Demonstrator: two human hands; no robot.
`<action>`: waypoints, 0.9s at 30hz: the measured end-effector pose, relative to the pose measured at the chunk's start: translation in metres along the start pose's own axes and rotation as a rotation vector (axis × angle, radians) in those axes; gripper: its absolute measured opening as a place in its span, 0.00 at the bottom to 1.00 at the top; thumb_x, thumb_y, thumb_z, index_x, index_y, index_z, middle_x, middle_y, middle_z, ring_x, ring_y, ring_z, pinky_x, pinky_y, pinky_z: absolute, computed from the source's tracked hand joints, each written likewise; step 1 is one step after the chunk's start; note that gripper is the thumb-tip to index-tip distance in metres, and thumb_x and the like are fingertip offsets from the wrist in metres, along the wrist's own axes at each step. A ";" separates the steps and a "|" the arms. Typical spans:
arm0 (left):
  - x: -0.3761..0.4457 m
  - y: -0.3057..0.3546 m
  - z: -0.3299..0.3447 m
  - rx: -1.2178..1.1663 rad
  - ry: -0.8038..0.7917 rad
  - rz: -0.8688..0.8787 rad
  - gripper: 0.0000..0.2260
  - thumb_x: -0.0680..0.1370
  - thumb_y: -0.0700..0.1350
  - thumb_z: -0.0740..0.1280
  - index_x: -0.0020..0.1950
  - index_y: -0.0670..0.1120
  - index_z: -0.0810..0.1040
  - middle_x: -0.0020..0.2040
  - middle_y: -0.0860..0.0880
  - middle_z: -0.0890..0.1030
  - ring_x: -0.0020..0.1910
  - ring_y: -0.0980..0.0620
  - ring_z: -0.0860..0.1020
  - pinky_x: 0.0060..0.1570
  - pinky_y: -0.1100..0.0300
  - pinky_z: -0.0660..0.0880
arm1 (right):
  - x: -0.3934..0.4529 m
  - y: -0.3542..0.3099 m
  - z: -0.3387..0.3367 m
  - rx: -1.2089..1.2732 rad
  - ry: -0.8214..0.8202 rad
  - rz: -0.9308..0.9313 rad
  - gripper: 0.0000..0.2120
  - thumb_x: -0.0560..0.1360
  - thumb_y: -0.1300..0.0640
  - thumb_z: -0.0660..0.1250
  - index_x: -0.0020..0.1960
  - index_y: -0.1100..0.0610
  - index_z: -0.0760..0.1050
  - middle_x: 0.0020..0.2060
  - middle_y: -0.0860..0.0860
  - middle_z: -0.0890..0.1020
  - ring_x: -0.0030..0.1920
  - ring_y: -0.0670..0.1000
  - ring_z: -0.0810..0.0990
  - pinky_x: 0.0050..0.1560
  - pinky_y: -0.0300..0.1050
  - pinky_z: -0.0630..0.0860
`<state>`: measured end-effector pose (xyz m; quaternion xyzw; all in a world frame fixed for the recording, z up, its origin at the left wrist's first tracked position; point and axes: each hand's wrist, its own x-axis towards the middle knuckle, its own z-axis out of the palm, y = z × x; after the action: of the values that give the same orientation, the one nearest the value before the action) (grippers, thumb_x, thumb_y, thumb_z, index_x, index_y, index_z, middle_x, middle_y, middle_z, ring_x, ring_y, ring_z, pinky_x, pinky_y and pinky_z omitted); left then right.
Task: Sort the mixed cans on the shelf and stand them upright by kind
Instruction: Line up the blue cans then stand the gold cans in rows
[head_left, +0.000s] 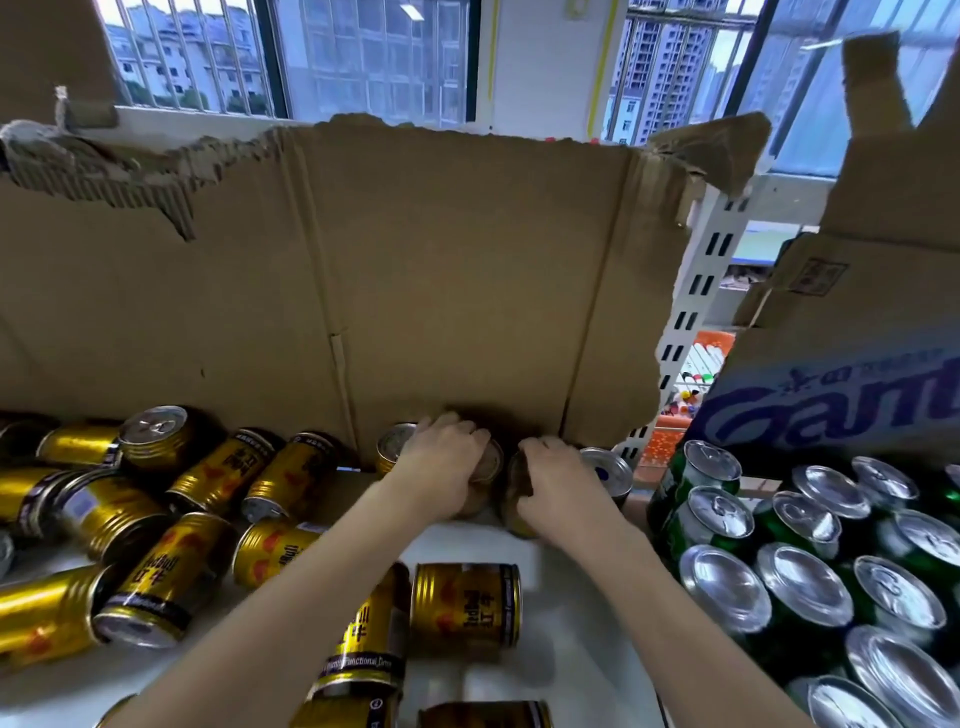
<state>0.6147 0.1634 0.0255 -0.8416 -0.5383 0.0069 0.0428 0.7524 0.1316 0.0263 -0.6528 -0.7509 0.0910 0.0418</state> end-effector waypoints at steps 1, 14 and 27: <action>0.003 -0.003 -0.002 0.015 -0.013 0.017 0.22 0.76 0.47 0.64 0.70 0.46 0.66 0.67 0.48 0.71 0.67 0.47 0.64 0.65 0.53 0.61 | 0.004 0.003 -0.002 -0.015 -0.013 -0.012 0.22 0.73 0.60 0.62 0.67 0.60 0.66 0.63 0.56 0.70 0.64 0.57 0.68 0.62 0.48 0.68; -0.097 -0.004 -0.005 -0.225 0.036 -0.219 0.23 0.78 0.55 0.61 0.72 0.50 0.64 0.68 0.50 0.68 0.67 0.48 0.64 0.64 0.56 0.65 | -0.059 -0.028 0.029 0.096 -0.056 -0.176 0.28 0.75 0.54 0.60 0.73 0.51 0.58 0.70 0.48 0.62 0.70 0.51 0.59 0.69 0.48 0.59; -0.154 0.001 0.024 -0.529 -0.198 -0.507 0.45 0.70 0.70 0.61 0.77 0.50 0.43 0.65 0.46 0.73 0.62 0.48 0.73 0.56 0.59 0.69 | -0.062 -0.053 0.056 -0.127 -0.103 -0.246 0.37 0.72 0.47 0.68 0.74 0.45 0.51 0.70 0.49 0.64 0.70 0.53 0.61 0.71 0.53 0.54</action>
<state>0.5493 0.0245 -0.0038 -0.6591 -0.7140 -0.0618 -0.2280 0.6997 0.0589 -0.0154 -0.5517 -0.8306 0.0710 -0.0274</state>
